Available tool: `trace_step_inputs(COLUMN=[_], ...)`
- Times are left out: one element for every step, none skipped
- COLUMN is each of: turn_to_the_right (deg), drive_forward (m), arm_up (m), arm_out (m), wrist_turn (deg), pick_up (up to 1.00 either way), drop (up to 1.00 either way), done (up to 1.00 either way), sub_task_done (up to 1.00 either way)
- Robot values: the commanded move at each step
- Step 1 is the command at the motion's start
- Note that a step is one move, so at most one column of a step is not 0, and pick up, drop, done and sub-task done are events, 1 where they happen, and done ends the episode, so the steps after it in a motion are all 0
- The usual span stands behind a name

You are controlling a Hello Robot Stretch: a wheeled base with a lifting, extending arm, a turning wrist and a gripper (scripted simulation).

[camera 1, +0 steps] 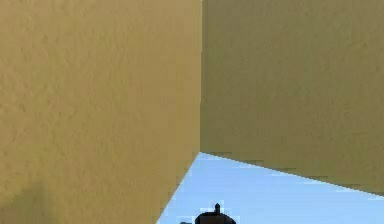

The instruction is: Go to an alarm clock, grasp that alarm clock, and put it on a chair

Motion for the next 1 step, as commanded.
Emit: trace_step_inputs(turn_to_the_right=[12.0], drive_forward=[0.00], arm_up=[0.00], arm_out=[0.00], wrist_turn=[0.0], pick_up=[0.00], drop=[0.00], done=[0.00], sub_task_done=[0.00])
